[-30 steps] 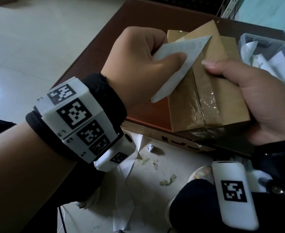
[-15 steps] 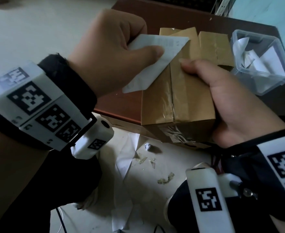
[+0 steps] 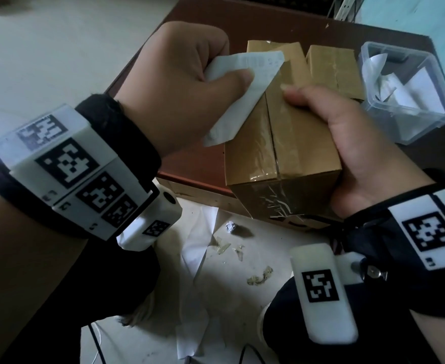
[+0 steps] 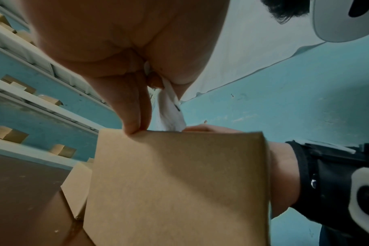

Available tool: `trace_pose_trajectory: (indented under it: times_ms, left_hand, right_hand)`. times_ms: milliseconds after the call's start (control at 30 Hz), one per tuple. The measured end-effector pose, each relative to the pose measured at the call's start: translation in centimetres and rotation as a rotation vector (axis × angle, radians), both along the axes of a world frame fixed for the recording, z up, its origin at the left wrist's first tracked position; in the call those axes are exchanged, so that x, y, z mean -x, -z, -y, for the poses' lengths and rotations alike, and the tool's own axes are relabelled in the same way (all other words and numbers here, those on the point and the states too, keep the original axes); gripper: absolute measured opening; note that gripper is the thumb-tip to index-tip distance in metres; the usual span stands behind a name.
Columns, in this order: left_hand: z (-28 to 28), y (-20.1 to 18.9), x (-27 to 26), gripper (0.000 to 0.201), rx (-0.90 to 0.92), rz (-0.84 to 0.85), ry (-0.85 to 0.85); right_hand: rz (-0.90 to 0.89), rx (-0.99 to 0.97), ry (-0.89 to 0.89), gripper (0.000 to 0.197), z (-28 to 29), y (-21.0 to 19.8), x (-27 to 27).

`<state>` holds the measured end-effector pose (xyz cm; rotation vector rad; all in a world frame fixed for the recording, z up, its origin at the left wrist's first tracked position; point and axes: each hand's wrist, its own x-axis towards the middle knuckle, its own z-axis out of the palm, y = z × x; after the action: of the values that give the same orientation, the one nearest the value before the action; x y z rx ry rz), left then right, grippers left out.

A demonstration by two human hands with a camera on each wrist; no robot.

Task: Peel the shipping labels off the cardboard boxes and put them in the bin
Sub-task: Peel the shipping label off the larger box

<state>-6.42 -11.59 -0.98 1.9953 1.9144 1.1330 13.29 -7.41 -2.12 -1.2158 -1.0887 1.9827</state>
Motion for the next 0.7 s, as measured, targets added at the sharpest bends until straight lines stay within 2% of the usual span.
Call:
trace_pose_trajectory:
  times_ms: [300,467,500,600,700]
  left_hand:
    - [-0.1,0.3,-0.3,0.038,-0.006,0.028,-0.011]
    - [0.0,0.7,-0.4,0.038,-0.018,0.033,-0.027]
    - [0.0,0.8,-0.4,0.039,-0.022,0.037,-0.036]
    - [0.0,1.0,-0.7,0.043,-0.032,0.056,-0.07]
    - [0.0,1.3,-0.9,0.043,-0.03,0.078,-0.092]
  right_hand:
    - [-0.019,-0.009,-0.001,0.022,-0.2,0.4,0.0]
    - [0.03,-0.067,0.004,0.022,0.0,0.2,0.2]
    - [0.066,-0.1,0.005,0.026,-0.1,0.3,0.3]
    - [0.2,-0.231,-0.004,0.057,-0.5,-0.1,0.7]
    - [0.338,-0.362,-0.044,0.057,-0.3,-0.9,1.0]
